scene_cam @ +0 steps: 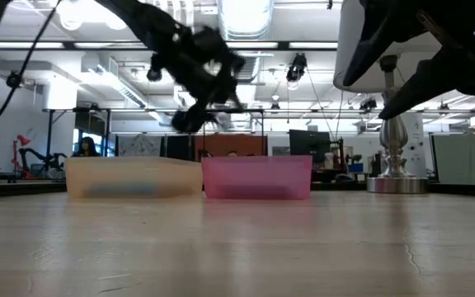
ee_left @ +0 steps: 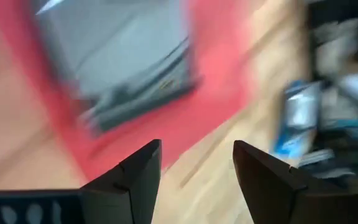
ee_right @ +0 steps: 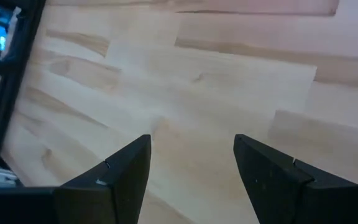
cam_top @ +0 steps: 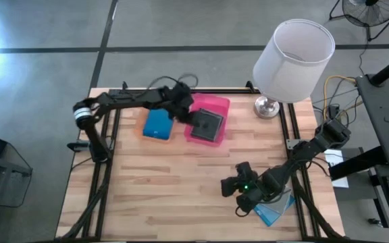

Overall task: Pick & place jewel cases by type
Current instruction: Put the right black CD case into the pink bin

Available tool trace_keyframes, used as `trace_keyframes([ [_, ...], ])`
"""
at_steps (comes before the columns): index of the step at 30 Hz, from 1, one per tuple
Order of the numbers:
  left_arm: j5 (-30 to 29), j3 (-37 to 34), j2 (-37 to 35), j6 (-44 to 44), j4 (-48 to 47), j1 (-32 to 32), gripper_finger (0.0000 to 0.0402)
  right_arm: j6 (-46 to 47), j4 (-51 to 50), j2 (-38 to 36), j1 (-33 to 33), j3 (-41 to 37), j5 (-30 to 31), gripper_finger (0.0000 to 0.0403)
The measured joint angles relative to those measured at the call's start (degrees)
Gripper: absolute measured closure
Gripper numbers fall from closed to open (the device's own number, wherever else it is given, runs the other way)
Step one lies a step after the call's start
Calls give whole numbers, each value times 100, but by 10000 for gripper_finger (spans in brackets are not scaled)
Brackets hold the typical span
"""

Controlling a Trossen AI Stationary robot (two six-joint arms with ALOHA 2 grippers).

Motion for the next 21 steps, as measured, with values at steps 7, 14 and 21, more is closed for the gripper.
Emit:
trace_keyframes([
  [7, 344, 29, -1030, 30, 2565, -632, 219, -1081, -1087, -81, -3, 250, -678, 177],
  [14, -1259, -11, -1507, 730, 1219, -2338, 220, -1644, -3185, 50, 15, 1029, -3258, 177],
  [21, -1953, -315, -1344, 182, 1158, -3329, 221, -665, -3351, 50, 785, 776, -5209, 177],
])
